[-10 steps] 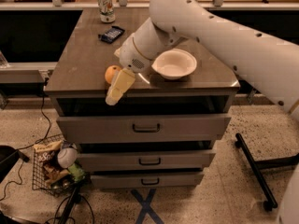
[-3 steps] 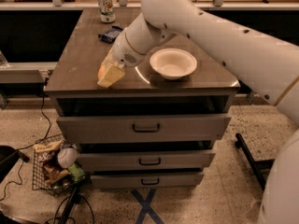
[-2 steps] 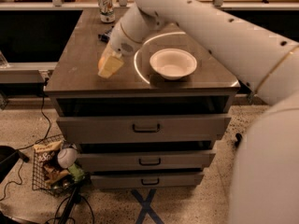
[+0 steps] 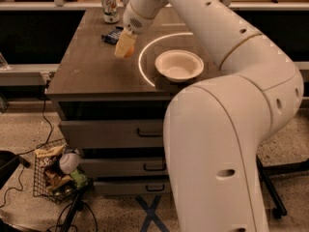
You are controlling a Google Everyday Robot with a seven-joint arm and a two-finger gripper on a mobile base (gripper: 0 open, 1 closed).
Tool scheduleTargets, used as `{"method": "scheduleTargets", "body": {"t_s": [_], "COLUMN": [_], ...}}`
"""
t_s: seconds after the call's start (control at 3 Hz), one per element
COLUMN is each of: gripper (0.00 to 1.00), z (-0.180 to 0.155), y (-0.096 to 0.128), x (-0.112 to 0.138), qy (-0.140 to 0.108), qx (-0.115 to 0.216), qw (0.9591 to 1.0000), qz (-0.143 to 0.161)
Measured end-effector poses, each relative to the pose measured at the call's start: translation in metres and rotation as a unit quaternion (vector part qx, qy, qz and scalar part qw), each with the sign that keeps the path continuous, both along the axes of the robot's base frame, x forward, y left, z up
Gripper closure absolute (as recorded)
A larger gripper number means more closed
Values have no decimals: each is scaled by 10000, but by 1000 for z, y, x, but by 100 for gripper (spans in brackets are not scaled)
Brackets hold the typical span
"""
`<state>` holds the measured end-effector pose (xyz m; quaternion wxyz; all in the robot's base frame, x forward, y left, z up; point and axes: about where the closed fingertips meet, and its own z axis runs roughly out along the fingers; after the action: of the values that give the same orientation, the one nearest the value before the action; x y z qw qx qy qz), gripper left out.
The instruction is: Move orange near rxbar blueberry
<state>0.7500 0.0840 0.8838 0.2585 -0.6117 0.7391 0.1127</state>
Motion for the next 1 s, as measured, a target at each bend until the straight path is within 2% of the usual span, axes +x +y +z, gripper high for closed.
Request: {"method": "scheduleTargets", "body": {"t_s": [0.33, 0.67, 1.0], "gripper": [100, 100, 100], "z": [39, 79, 79], "y": [-18, -39, -39], "x": [35, 58, 58], "qy": [-408, -933, -932], "qx": [323, 762, 762], "qw": [9969, 9858, 9858], "qz": [-596, -1168, -1167]}}
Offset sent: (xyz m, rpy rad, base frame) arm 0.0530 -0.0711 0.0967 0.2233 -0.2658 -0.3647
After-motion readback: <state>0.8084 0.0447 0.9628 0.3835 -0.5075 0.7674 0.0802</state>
